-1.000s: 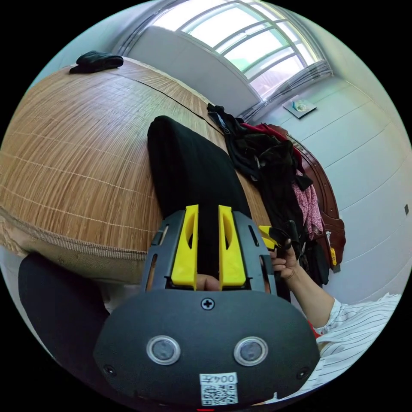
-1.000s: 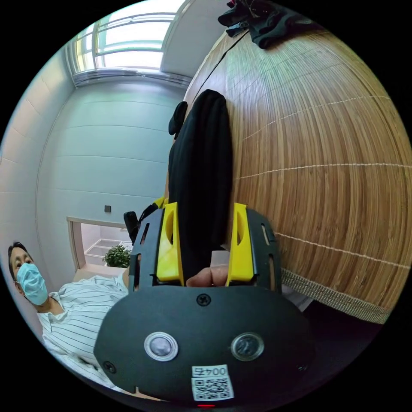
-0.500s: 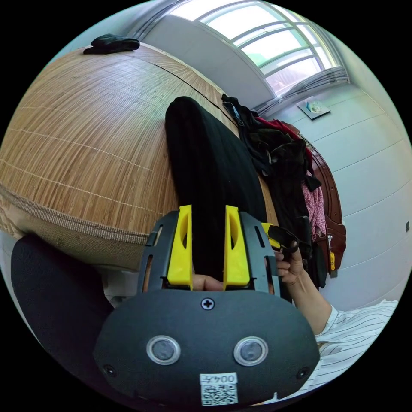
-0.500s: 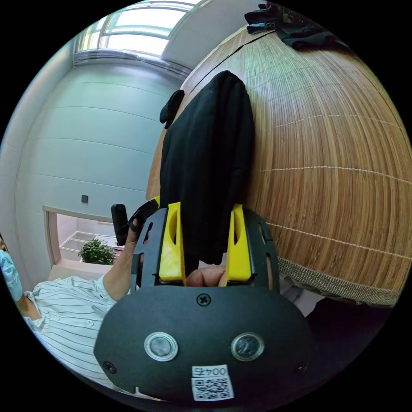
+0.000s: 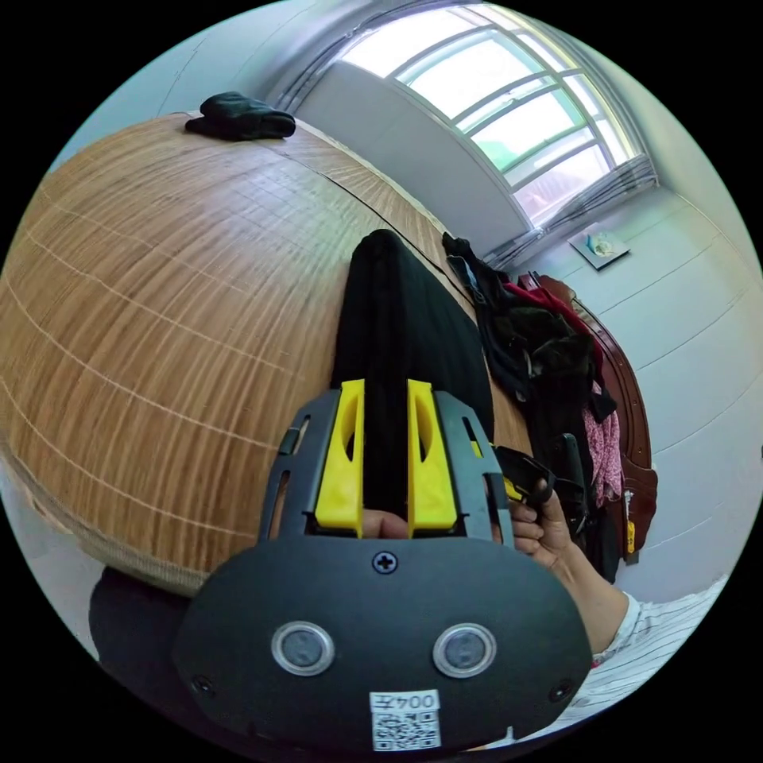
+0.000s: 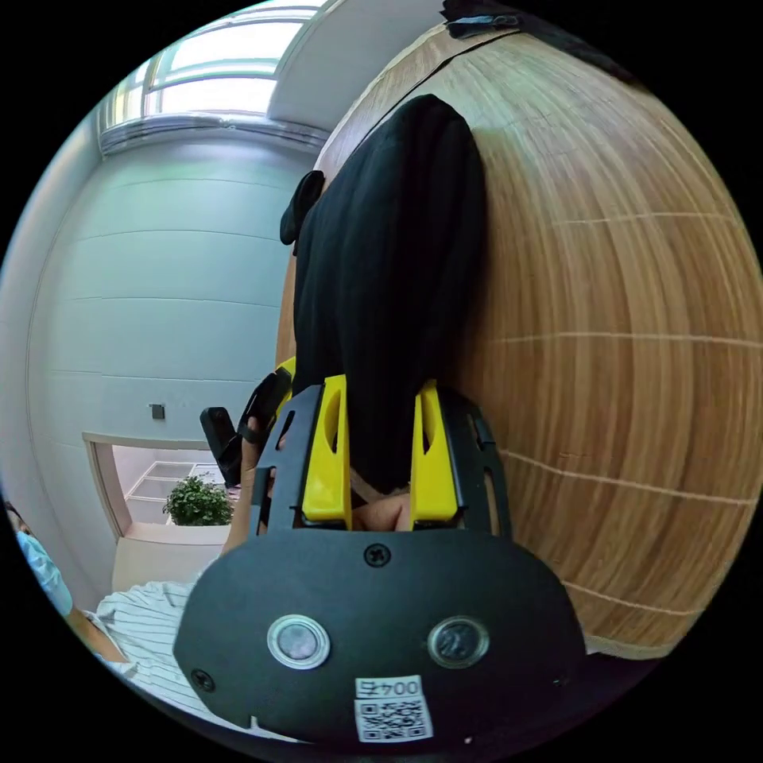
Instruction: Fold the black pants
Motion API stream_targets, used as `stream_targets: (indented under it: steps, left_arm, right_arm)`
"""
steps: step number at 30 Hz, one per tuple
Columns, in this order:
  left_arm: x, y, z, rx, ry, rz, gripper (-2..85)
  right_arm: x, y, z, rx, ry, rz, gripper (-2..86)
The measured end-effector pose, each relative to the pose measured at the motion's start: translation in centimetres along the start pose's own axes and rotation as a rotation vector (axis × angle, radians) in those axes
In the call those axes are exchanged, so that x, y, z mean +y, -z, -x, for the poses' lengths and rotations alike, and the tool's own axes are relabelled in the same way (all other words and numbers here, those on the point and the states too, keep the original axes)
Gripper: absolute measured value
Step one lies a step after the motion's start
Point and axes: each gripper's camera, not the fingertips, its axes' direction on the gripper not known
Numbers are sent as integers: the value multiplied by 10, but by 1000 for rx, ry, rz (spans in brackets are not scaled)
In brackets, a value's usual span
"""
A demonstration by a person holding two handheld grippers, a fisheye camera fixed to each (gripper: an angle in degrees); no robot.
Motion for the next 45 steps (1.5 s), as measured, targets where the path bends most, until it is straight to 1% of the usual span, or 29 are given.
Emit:
stream_targets:
  steps: [3,9,11,13,15,17,20,23,28,30,32,34,40,45]
  left_arm:
    - [-39,10,18,-27,16,-40,87]
    - [-109,27,67,-64,110,-189,94]
    - [-130,35,88,-26,170,-215,93]
    - [-136,42,97,26,192,-238,91]
    - [-135,50,100,72,186,-265,86]
    - [-129,59,99,87,153,-303,82]
    - [-123,66,104,125,179,-349,80]
    - [-131,70,112,129,178,-337,80]
    - [-150,80,118,153,141,-299,81]
    - [-156,83,123,159,140,-285,81]
    - [-160,87,133,207,169,-278,83]
    - [-163,91,138,236,186,-275,83]
    - [-172,112,133,203,130,-269,80]
    - [-178,124,135,207,132,-260,77]
  right_arm:
    - [-38,-32,17,-11,-5,12,123]
    - [-122,-99,56,-12,6,29,131]
    - [-142,-114,62,-49,7,64,145]
    - [-142,-110,64,-69,48,108,154]
    - [-132,-90,58,-86,84,80,158]
    - [-132,-55,37,-111,78,-54,165]
    - [-170,-31,15,-162,19,-166,181]
    - [-221,-37,16,-132,14,-161,207]
    - [-265,-52,29,-153,34,-115,227]
    - [-269,-60,32,-177,42,-82,229]
    - [-270,-74,36,-218,56,-29,226]
    - [-269,-82,41,-217,67,-22,220]
    - [-276,-128,71,-285,138,53,217]
    - [-292,-170,112,-213,171,74,210]
